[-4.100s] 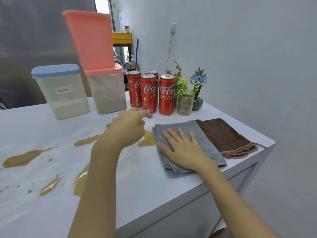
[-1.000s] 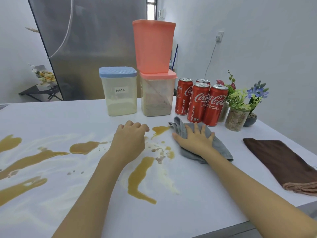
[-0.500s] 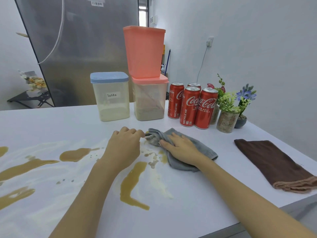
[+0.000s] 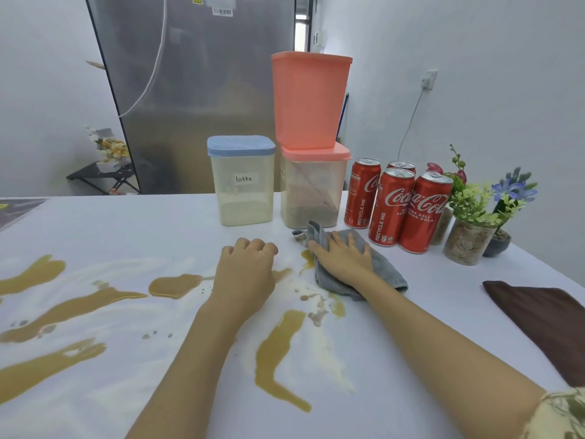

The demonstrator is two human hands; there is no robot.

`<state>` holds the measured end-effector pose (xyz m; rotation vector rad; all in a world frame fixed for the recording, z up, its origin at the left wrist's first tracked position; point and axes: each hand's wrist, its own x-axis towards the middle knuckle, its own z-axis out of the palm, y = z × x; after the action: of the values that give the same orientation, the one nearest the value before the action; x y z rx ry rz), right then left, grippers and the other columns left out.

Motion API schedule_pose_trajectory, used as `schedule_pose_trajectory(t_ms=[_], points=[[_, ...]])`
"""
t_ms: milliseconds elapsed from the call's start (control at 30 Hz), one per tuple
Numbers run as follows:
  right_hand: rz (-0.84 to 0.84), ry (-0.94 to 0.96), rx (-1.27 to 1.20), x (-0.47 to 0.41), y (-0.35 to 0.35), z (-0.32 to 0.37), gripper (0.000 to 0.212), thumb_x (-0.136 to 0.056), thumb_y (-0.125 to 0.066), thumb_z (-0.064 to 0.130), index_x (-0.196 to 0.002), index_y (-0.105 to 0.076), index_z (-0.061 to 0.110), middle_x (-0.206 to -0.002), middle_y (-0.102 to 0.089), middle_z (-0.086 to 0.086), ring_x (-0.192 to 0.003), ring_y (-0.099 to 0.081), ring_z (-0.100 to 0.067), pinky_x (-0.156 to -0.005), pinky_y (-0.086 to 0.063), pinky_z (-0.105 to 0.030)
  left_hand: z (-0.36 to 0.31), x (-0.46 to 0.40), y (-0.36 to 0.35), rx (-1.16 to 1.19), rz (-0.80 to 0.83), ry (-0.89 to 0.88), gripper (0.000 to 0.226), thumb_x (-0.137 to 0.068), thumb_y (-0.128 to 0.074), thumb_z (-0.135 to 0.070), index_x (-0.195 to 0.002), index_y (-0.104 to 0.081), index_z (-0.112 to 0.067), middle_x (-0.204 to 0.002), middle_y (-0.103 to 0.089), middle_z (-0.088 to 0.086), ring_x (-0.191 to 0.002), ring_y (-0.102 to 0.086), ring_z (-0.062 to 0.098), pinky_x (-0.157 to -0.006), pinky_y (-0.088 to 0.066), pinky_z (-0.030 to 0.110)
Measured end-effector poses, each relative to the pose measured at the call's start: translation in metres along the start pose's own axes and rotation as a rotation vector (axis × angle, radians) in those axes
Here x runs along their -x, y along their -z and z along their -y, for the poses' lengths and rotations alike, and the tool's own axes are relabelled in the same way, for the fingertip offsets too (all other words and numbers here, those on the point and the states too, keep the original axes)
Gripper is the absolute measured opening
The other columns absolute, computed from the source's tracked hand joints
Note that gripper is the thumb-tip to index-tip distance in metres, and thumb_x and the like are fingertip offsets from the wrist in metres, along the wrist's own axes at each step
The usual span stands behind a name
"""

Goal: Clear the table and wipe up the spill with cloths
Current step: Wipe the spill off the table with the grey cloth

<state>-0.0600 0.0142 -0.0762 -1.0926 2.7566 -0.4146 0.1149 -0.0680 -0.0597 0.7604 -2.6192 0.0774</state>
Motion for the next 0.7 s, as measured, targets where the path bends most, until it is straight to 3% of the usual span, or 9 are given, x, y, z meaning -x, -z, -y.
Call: schedule_pose_trajectory(t_ms=[67,167,233,267,300,367,500,633,700], points=[[0.027,0.081,0.017,0.0,0.0,0.005,0.065,-0.096,-0.014,0.058,-0.152,-0.012,0.026,-0.159,-0.009,0.005,-0.147,0.002,-0.024,-0.116,0.004,-0.051,0.001,-0.001,0.003,-0.003,-0.064,-0.003,0.041,-0.084,-0.042,0.0,-0.121,-0.057,-0.012,-0.118,-0.06,0.004,-0.107,-0.052,0.031,-0.085,-0.037,0.038],[0.032,0.236,-0.036,0.015,-0.004,0.013,0.059,-0.099,-0.017,0.051,-0.15,-0.02,0.022,-0.157,-0.021,0.0,-0.146,-0.009,-0.02,-0.118,-0.002,-0.044,0.007,-0.005,0.008,-0.036,-0.212,0.041,0.042,-0.06,-0.042,0.005,-0.09,-0.069,-0.006,-0.085,-0.068,0.01,-0.074,-0.061,0.034,-0.061,-0.044,0.038],[0.013,0.344,-0.111,0.032,-0.007,0.019,0.052,-0.1,-0.023,0.048,-0.135,-0.045,0.017,-0.14,-0.047,-0.004,-0.135,-0.032,-0.019,-0.113,-0.019,-0.04,0.009,-0.005,0.016,0.004,-0.239,0.106,0.044,-0.069,-0.04,0.005,-0.102,-0.067,-0.008,-0.097,-0.067,0.011,-0.086,-0.059,0.036,-0.068,-0.043,0.04],[0.007,0.362,-0.18,0.04,-0.007,0.023,0.047,-0.1,-0.027,0.047,-0.114,-0.057,0.013,-0.119,-0.06,-0.006,-0.119,-0.047,-0.02,-0.101,-0.031,-0.038,0.011,-0.005,0.02,0.026,-0.24,0.147,0.045,-0.077,-0.04,0.006,-0.113,-0.062,-0.01,-0.109,-0.065,0.01,-0.098,-0.054,0.035,-0.076,-0.041,0.041],[0.003,0.346,-0.284,0.048,-0.005,0.025,0.046,-0.099,-0.031,0.048,-0.091,-0.058,0.011,-0.096,-0.064,-0.01,-0.098,-0.055,-0.021,-0.086,-0.037,-0.038,0.013,-0.004,0.022,0.049,-0.241,0.185,0.045,-0.083,-0.041,0.004,-0.121,-0.058,-0.012,-0.118,-0.061,0.009,-0.106,-0.05,0.034,-0.082,-0.038,0.04],[-0.004,0.265,-0.576,0.06,0.004,0.024,0.051,-0.096,-0.037,0.051,-0.074,-0.053,0.008,-0.072,-0.059,-0.014,-0.072,-0.054,-0.019,-0.071,-0.04,-0.034,0.015,-0.003,0.024,0.055,-0.226,0.23,0.046,-0.087,-0.039,0.002,-0.127,-0.052,-0.014,-0.126,-0.056,0.007,-0.112,-0.044,0.032,-0.087,-0.035,0.038],[-0.137,0.122,-1.023,0.067,0.036,0.007,0.048,-0.093,-0.047,0.047,-0.076,-0.061,0.005,-0.072,-0.063,-0.012,-0.069,-0.059,-0.018,-0.07,-0.045,-0.028,0.011,-0.003,0.021,0.036,-0.191,0.193,0.045,-0.087,-0.038,0.001,-0.128,-0.051,-0.015,-0.125,-0.056,0.006,-0.112,-0.043,0.032,-0.086,-0.033,0.037],[-0.319,0.087,-1.059,0.073,0.078,-0.015,0.045,-0.094,-0.047,0.046,-0.068,-0.061,0.011,-0.062,-0.064,-0.003,-0.056,-0.063,-0.009,-0.057,-0.05,-0.017,0.006,-0.005,0.02,0.058,-0.187,0.165,0.045,-0.088,-0.037,0.0,-0.128,-0.05,-0.015,-0.126,-0.056,0.005,-0.112,-0.044,0.031,-0.087,-0.033,0.037],[-0.368,0.1,-0.977,0.068,0.084,-0.022,0.05,-0.094,-0.045,0.048,-0.067,-0.059,0.008,-0.066,-0.063,-0.013,-0.064,-0.065,-0.021,-0.066,-0.051,-0.029,0.004,-0.006,0.017,0.055,-0.163,0.155,0.045,-0.088,-0.036,-0.001,-0.129,-0.049,-0.016,-0.127,-0.056,0.004,-0.114,-0.043,0.03,-0.088,-0.033,0.036]])
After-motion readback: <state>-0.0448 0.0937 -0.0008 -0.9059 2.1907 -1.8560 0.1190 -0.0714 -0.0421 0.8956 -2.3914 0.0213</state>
